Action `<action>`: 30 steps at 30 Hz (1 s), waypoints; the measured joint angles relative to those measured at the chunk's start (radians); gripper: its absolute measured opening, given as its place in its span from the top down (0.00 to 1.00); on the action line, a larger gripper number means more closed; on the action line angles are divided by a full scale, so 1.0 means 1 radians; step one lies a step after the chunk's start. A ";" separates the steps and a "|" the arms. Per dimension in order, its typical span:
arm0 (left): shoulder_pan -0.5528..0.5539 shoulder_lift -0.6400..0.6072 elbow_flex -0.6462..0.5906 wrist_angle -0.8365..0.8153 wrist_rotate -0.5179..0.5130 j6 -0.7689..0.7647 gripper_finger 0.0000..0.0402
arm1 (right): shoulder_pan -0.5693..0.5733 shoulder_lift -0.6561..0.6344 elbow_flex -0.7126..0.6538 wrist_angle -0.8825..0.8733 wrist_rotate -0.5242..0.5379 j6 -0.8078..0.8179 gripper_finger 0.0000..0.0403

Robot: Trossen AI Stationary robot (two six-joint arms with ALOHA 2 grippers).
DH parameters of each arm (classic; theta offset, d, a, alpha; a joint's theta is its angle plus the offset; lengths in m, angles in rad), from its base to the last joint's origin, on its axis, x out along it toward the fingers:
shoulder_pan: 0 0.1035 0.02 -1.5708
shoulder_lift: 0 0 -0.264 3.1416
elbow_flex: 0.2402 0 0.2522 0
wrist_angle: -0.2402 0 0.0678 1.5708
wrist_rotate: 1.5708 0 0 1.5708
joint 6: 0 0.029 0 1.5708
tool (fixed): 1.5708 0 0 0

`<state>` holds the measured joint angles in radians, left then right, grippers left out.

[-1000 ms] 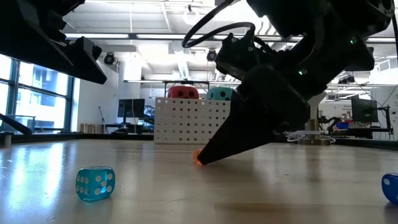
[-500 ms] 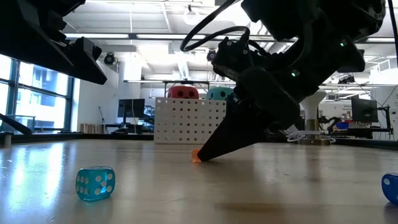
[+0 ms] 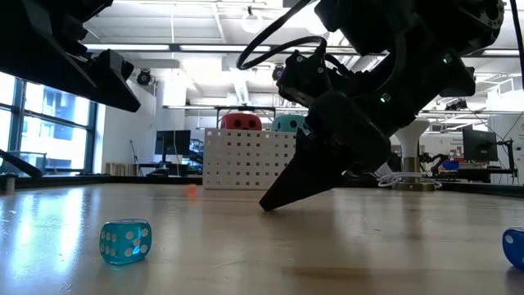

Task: Pick & Place Dice
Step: Put the small orange dice into the white bin

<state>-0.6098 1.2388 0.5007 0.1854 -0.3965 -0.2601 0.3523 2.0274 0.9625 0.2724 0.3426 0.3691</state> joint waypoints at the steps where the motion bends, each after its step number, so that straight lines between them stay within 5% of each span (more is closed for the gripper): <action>1: 0.000 0.000 0.000 0.000 0.000 0.000 0.35 | 0.000 0.000 0.000 0.001 0.000 0.000 0.99; 8: 0.004 0.000 0.000 -0.010 -0.005 0.042 0.35 | 0.000 0.001 -0.001 0.015 -0.001 -0.005 0.99; 14: 0.078 0.000 0.000 -0.074 -0.135 0.093 0.35 | -0.001 0.002 -0.002 0.048 0.018 -0.008 0.99; 23: 0.383 -0.008 -0.001 -0.280 0.047 0.019 0.35 | -0.001 0.003 -0.002 0.056 0.022 -0.008 0.99; 30: 0.459 -0.008 -0.001 -0.279 0.053 0.107 0.35 | -0.001 0.003 -0.001 0.052 0.022 0.001 0.99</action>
<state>-0.1511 1.2312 0.4999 -0.0937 -0.3440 -0.1535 0.3515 2.0300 0.9611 0.3244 0.3649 0.3703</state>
